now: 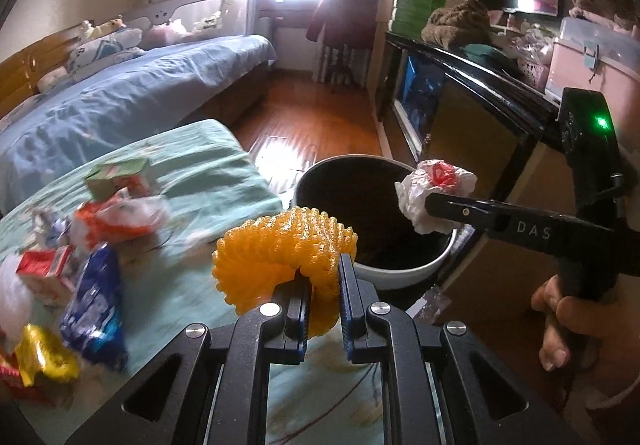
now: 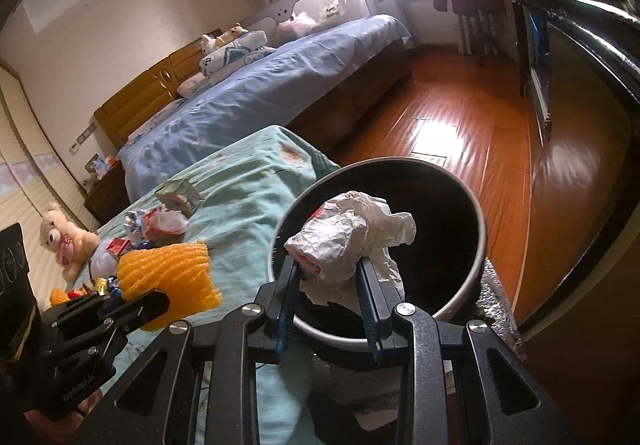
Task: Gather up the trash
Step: 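Carry both items over the bin and open right tool to drop tissue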
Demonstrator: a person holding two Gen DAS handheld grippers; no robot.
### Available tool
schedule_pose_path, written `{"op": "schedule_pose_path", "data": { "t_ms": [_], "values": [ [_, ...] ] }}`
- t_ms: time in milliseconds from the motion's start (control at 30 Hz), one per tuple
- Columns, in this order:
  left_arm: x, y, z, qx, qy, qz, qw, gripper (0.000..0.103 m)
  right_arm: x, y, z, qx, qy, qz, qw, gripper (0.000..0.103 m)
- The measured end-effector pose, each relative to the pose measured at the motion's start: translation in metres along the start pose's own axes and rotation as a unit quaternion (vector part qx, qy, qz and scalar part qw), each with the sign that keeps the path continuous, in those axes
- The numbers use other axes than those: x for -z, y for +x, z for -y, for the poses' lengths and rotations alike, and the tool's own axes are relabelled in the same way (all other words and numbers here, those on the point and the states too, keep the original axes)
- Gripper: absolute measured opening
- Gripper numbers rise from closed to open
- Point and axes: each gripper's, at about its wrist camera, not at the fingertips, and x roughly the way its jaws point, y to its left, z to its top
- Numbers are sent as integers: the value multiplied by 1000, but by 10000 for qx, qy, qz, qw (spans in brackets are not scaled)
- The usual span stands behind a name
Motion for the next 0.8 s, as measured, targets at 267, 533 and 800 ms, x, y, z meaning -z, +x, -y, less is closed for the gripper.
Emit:
{"op": "schedule_pose_path", "data": {
  "t_ms": [267, 533, 800],
  "values": [
    [-16, 36, 12, 129, 112, -137, 9998, 12, -10, 11, 17, 77, 63, -93, 9999, 30],
    [-30, 62, 12, 273, 90, -246, 9993, 12, -16, 21, 23, 135, 38, -145, 9998, 32],
    [-37, 80, 18, 315, 147, -283, 9990, 17, -19, 28, 35, 216, 150, -206, 9994, 33]
  ]
}}
